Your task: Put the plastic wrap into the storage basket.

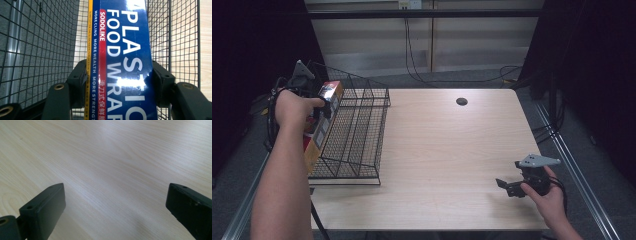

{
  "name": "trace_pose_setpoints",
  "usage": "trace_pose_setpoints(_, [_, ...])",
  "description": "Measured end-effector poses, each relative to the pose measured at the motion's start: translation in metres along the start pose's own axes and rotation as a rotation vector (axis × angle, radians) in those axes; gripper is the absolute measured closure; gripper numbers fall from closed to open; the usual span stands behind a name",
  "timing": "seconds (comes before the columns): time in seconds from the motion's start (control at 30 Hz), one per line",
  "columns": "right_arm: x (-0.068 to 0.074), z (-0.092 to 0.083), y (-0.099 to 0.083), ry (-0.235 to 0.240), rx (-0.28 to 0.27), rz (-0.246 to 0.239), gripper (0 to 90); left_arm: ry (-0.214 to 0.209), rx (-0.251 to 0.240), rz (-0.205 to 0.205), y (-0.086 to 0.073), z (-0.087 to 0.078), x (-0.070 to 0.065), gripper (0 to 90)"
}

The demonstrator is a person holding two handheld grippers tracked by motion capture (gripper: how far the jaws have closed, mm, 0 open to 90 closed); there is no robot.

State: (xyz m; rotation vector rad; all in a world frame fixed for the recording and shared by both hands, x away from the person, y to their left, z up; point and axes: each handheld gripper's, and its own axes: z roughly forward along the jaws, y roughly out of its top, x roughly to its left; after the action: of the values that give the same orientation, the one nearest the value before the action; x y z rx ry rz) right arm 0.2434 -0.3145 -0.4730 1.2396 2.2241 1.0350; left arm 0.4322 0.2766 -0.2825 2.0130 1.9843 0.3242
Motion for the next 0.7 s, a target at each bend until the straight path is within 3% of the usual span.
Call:
trace_pose_setpoints(0.2, [0.0004,0.0001,0.0001,0.003,0.001,-0.002,2.2,-0.012,-0.01,-0.017,-0.0016,0.0003,0.0015,41.7])
trace_pose_setpoints(0.4, [0.001,0.0004,0.0002,0.001,0.001,-0.004,2.3,0.029,0.02,-0.004,-0.0012,0.0043,0.0038,40.7])
trace_pose_setpoints(0.47, [0.0007,0.0003,0.0,0.001,0.001,-0.003,2.2,0.023,0.021,-0.022,-0.0015,0.0041,0.0037,40.2])
trace_pose_setpoints(0.57, [0.0005,0.0008,-0.0001,0.0,0.004,-0.001,2.2,0.023,0.026,-0.007,-0.0016,0.0036,0.0054,40.0])
trace_pose_setpoints(0.7, [0.0015,0.0015,0.0001,0.0,0.006,-0.003,2.3,-0.006,-0.02,-0.026,-0.0002,-0.0033,0.0063,38.7])
